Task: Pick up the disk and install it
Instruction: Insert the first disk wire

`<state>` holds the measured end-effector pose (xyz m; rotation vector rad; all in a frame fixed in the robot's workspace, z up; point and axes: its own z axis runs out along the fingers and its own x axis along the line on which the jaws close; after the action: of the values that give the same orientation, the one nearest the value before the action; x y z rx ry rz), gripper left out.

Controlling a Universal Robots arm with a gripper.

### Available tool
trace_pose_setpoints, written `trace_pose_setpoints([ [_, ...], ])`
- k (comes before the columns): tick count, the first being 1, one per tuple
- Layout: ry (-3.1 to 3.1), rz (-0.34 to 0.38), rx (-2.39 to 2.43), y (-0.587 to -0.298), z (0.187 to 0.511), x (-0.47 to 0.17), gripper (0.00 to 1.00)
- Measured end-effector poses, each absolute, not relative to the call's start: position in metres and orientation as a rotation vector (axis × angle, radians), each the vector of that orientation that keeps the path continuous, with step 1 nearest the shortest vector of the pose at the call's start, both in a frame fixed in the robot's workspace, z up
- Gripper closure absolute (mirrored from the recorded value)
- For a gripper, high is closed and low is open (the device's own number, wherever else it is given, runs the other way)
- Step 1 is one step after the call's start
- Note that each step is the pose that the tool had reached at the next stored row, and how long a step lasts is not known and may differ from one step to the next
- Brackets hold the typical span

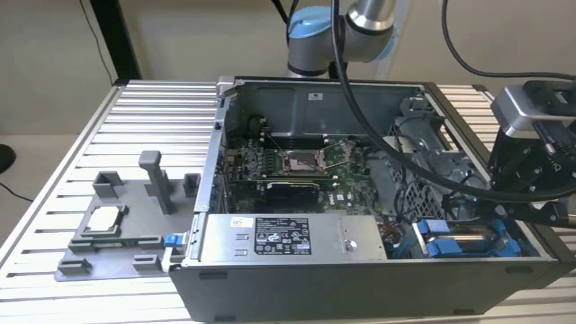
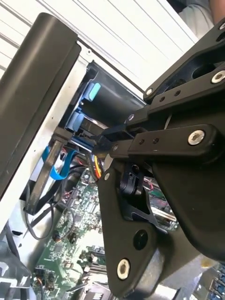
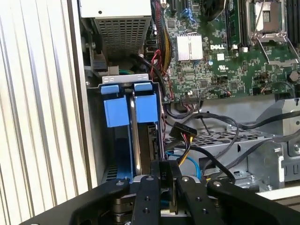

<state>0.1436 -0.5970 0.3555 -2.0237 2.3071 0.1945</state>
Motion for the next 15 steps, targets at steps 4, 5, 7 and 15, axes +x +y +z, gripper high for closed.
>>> trace_pose_setpoints([
  [4,2.322,0.214,-2.034,-0.597,0.352,0.145,1.00],
  [5,2.322,0.214,-2.034,-0.597,0.350,0.146,1.00],
  [7,2.322,0.214,-2.035,-0.597,0.346,0.146,1.00],
  [15,2.323,0.200,-2.054,-0.597,0.338,0.150,1.00],
])
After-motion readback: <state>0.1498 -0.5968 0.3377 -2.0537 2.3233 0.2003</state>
